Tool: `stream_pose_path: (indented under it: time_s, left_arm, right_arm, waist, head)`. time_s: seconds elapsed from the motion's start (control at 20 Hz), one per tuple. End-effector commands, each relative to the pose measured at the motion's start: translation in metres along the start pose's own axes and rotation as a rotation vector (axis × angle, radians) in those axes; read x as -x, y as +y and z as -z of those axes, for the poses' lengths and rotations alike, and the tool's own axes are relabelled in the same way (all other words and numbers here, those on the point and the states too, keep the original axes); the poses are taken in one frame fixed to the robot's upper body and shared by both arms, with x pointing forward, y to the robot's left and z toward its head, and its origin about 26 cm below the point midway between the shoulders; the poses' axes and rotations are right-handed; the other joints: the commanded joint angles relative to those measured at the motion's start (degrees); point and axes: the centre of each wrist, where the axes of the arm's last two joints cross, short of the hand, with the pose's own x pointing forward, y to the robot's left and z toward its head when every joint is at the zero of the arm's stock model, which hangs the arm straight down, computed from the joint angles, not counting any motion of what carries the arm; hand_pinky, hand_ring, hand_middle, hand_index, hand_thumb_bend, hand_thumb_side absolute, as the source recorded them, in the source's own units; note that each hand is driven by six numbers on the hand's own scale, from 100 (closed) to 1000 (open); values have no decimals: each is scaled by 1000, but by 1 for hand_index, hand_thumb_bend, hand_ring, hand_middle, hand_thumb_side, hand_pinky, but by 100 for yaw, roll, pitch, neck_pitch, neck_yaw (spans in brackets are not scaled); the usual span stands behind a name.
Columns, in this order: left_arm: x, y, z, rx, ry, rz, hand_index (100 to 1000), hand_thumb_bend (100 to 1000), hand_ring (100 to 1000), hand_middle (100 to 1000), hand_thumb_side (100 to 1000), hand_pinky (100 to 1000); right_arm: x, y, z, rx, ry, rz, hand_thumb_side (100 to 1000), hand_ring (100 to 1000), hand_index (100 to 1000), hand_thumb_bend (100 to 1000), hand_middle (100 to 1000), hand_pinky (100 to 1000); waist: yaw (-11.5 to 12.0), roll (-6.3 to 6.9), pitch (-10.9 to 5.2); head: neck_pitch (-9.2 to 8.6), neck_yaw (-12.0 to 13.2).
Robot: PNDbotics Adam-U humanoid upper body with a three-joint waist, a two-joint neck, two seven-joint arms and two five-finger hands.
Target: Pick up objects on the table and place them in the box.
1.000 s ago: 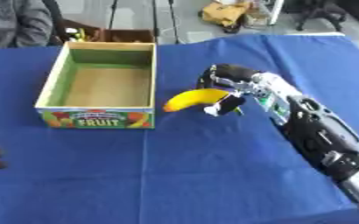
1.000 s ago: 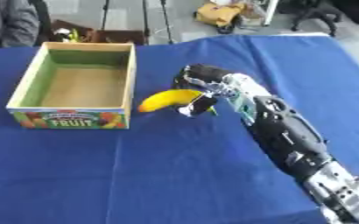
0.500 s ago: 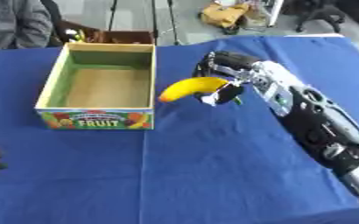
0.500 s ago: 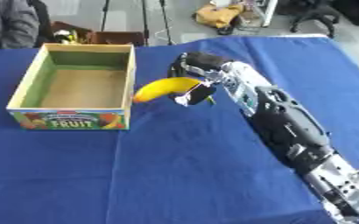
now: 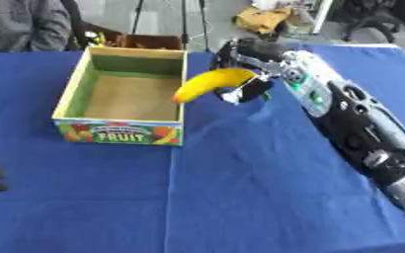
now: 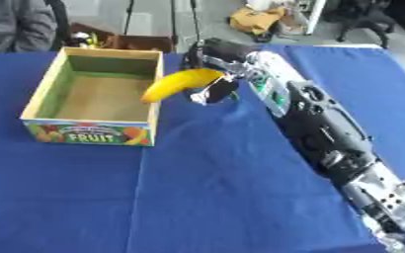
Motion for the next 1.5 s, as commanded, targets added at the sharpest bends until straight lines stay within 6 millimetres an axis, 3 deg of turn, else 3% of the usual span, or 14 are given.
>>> stream_pose_path:
  time_s: [0.05, 0.4, 0.95, 1.5]
  left_arm:
    - [-10, -1, 6, 30, -32, 14, 656, 172, 652, 595, 1000, 621]
    - [-16, -7, 15, 66, -58, 5, 655, 173, 652, 594, 1000, 621]
    - [-24, -20, 28, 142, -93, -15, 655, 172, 651, 594, 1000, 621]
    - [-25, -23, 30, 156, -96, -18, 655, 171, 650, 593, 1000, 622]
  right_arm:
    - [2, -28, -2, 36, -7, -49, 326, 601, 667, 209, 474, 611]
    - [2, -31, 6, 34, -15, -46, 336, 606, 672, 199, 475, 613]
    - [6, -19, 14, -3, -3, -38, 351, 612, 674, 182, 475, 616]
    - [14, 3, 13, -61, 31, -25, 412, 652, 717, 206, 519, 637]
  waist:
    - [102, -4, -74]
    - [611, -71, -8]
    - [1409, -187, 163]
    - [1494, -197, 239]
  head:
    - [-124, -62]
    - [-290, -221]
    - [-498, -695]
    - [-549, -809]
